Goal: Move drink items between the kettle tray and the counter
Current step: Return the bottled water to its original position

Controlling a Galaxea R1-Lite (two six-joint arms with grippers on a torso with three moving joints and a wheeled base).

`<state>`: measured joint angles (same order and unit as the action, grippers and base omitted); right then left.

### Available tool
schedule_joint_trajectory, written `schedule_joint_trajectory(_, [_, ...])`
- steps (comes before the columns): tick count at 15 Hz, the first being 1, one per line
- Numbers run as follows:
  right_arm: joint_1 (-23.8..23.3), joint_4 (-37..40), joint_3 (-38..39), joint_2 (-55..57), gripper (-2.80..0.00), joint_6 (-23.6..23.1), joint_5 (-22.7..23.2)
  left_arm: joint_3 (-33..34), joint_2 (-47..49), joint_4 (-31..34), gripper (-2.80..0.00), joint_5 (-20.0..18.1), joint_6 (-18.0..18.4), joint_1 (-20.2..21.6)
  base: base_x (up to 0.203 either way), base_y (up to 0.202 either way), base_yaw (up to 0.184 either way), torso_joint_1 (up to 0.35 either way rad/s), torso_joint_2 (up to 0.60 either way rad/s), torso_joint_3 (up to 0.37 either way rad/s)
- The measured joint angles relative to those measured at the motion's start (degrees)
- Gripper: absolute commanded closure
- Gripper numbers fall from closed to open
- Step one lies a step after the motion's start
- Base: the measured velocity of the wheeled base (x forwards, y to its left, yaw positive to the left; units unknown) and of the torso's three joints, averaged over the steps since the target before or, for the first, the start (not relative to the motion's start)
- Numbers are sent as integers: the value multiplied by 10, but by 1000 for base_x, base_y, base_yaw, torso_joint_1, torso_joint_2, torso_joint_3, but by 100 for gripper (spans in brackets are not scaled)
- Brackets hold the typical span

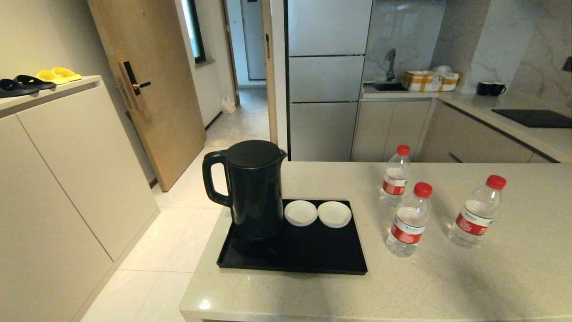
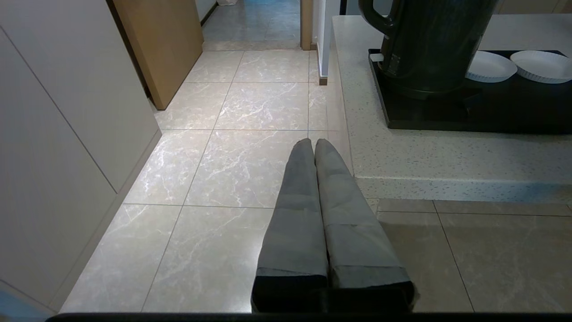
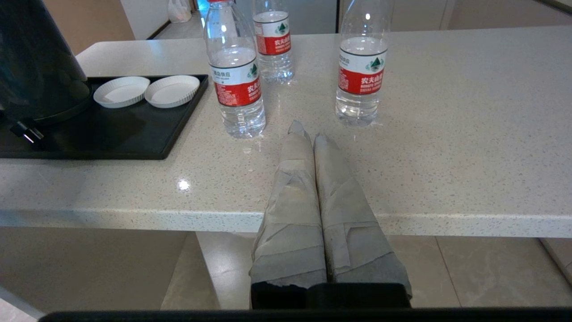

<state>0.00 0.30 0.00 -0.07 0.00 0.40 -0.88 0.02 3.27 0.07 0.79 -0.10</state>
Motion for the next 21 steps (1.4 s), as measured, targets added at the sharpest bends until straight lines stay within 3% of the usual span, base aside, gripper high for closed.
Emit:
schedule_joint_trajectory(4, [0, 0, -1, 0, 0, -1, -1, 0, 0, 0, 0, 0, 0, 0, 0, 0, 0, 0, 0, 0])
schedule_joint_trajectory(6, [0, 19, -39, 8, 0, -1, -17, 0, 0, 0, 0, 0, 0, 0, 0, 0, 0, 0, 0, 0])
schedule_joint_trajectory(10, [0, 128, -264, 135, 0, 42, -61, 0, 0, 0, 0, 0, 0, 0, 0, 0, 0, 0, 0, 0])
schedule_joint_trajectory(13, [5, 184, -326, 285, 0, 56, 17, 0, 0, 0, 0, 0, 0, 0, 0, 0, 0, 0, 0, 0])
schedule_joint_trajectory(14, [7, 165, -311, 342, -67, 52, 52, 0, 0, 0, 0, 0, 0, 0, 0, 0, 0, 0, 0, 0])
schedule_joint_trajectory(15, [12, 129, -287, 400, -280, 44, 81, 0, 0, 0, 0, 0, 0, 0, 0, 0, 0, 0, 0, 0])
schedule_joint_trajectory(17, [33, 27, -230, 512, -280, 20, 115, 0, 0, 0, 0, 0, 0, 0, 0, 0, 0, 0, 0, 0])
schedule_joint_trajectory(21, [84, -190, -158, 725, -280, -13, 131, 0, 0, 0, 0, 0, 0, 0, 0, 0, 0, 0, 0, 0])
